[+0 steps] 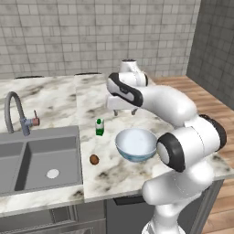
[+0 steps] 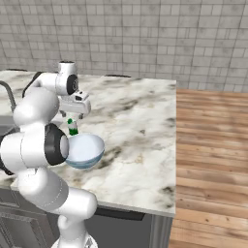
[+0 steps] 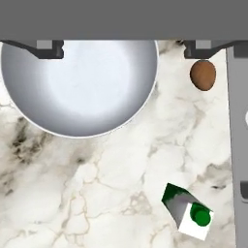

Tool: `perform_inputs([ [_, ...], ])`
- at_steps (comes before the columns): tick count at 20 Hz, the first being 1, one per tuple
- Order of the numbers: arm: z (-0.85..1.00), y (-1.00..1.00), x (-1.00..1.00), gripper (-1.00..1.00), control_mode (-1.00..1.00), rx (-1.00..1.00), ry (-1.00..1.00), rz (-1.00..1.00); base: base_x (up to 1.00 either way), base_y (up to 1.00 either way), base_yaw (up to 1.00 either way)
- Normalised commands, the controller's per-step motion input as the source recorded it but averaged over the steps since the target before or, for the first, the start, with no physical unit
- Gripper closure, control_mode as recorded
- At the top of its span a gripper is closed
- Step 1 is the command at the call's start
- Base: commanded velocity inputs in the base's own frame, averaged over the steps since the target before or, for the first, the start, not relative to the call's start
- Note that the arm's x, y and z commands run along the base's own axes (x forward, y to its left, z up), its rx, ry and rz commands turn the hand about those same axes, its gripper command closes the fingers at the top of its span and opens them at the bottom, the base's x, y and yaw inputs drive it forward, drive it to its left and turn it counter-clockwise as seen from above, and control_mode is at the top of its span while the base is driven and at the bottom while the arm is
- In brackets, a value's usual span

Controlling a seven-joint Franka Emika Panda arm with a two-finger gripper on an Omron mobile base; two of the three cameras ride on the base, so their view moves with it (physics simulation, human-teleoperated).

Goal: Gather the eggs and milk located in the vicinity of the sink area and place them right next to the bowl.

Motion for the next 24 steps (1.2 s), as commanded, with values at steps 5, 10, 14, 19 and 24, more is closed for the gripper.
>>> perform_inputs([
  [5, -0.14, 0.12, 0.41, -1.00, -1.00, 0.01, 0.07, 0.22, 0.00, 0.00, 0.00],
  [10, -0.58, 0.18, 0.09, -1.00, -1.00, 0.00, -0.12, 0.24, 0.00, 0.00, 0.00],
  [14, -0.72, 0.21, 0.01, -1.00, -1.00, 0.06, -0.15, 0.18, 0.00, 0.00, 0.00],
  [19, -0.18, 0.29, 0.00, -1.00, -1.00, 0.13, -0.13, 0.12, 0.00, 0.00, 0.00],
  [24, 0.04, 0.16, -0.09, -1.00, -1.00, 0.05, -0.03, 0.16, 0.00, 0.00, 0.00],
])
